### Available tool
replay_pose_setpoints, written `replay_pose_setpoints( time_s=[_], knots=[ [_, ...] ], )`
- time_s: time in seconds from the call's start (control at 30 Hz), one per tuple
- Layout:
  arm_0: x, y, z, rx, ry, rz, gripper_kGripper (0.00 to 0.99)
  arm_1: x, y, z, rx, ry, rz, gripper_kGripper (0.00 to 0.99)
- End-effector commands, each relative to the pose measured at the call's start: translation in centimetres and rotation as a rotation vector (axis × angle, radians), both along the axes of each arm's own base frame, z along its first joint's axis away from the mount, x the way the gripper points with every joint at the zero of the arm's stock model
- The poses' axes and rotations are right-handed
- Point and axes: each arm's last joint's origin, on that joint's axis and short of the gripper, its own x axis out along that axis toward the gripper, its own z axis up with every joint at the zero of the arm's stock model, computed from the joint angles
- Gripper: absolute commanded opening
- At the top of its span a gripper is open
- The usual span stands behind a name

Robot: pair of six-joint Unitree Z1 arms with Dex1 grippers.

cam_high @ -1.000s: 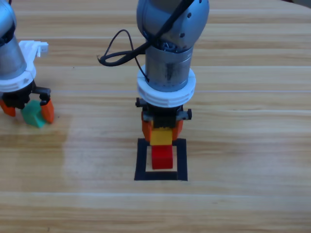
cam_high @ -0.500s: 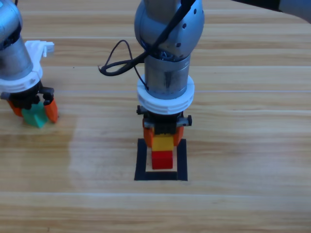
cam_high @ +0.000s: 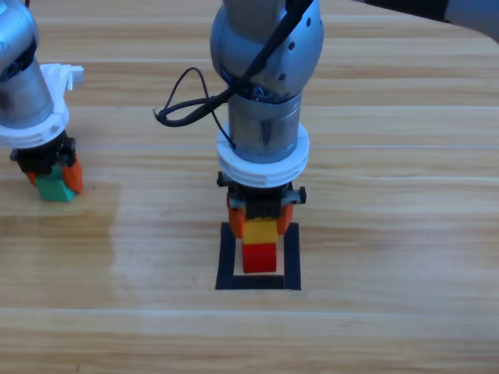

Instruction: Stack the blocks in the rectangular block: red at the bottom, yellow in the middle, green on top

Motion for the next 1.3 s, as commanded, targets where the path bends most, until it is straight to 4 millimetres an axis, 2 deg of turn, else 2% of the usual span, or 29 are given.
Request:
replay_pose_setpoints(
  time_s=[0.03,0.3,0.43,0.47,0.5,0.53,0.77,0.9,0.97,1.03,1.1,1.2,1.3],
  knots=[
    [-1.6,-2.9,1.8,-0.022,-0.046,0.027,0.063,-2.1,1.0,-0.4,-0.046,-0.021,0.032,0.0],
    [-2.8,-7.0,4.5,-0.078,-0.068,0.06,0.063,-2.0,0.8,0.3,-0.047,-0.053,0.025,0.0],
    [-2.7,-8.4,4.7,-0.086,-0.066,0.041,0.063,-1.8,1.2,-0.4,-0.046,-0.054,0.036,0.0],
    [-2.7,-8.8,4.6,-0.086,-0.066,0.033,0.063,-1.8,1.2,-0.4,-0.044,-0.057,0.037,0.216],
    [-2.7,-9.0,4.4,-0.084,-0.061,0.029,0.063,-1.7,1.2,0.1,-0.037,-0.068,0.04,0.772],
    [-2.7,-9.1,4.3,-0.084,-0.06,0.024,0.063,-1.7,1.2,0.6,-0.03,-0.083,0.039,0.919],
    [-2.9,-8.9,4.2,-0.076,-0.055,0.026,0.063,-2.3,-1.5,9.2,0.031,-0.306,0.0,0.974],
    [-2.9,-8.9,4.5,-0.076,-0.055,0.026,0.063,-3.7,-4.6,16.3,0.112,-0.437,-0.007,0.988],
    [-3.0,-8.9,5.2,-0.079,-0.061,0.026,0.063,-4.8,-7.1,20.8,0.159,-0.54,-0.007,0.988],
    [-3.1,-8.9,6.2,-0.084,-0.065,0.029,0.063,-5.7,-8.7,23.3,0.181,-0.598,0.022,0.988],
    [-3.5,-9.2,7.4,-0.087,-0.071,0.027,0.063,-6.3,-10.0,25.0,0.196,-0.631,0.076,0.988],
    [-3.8,-10.5,9.1,-0.071,-0.073,0.02,0.063,-6.4,-11.6,26.3,0.2,-0.641,0.177,0.988],
    [-4.1,-12.3,10.9,-0.046,-0.07,0.019,0.063,-5.6,-12.5,26.0,0.192,-0.613,0.24,0.988]
  ],
)
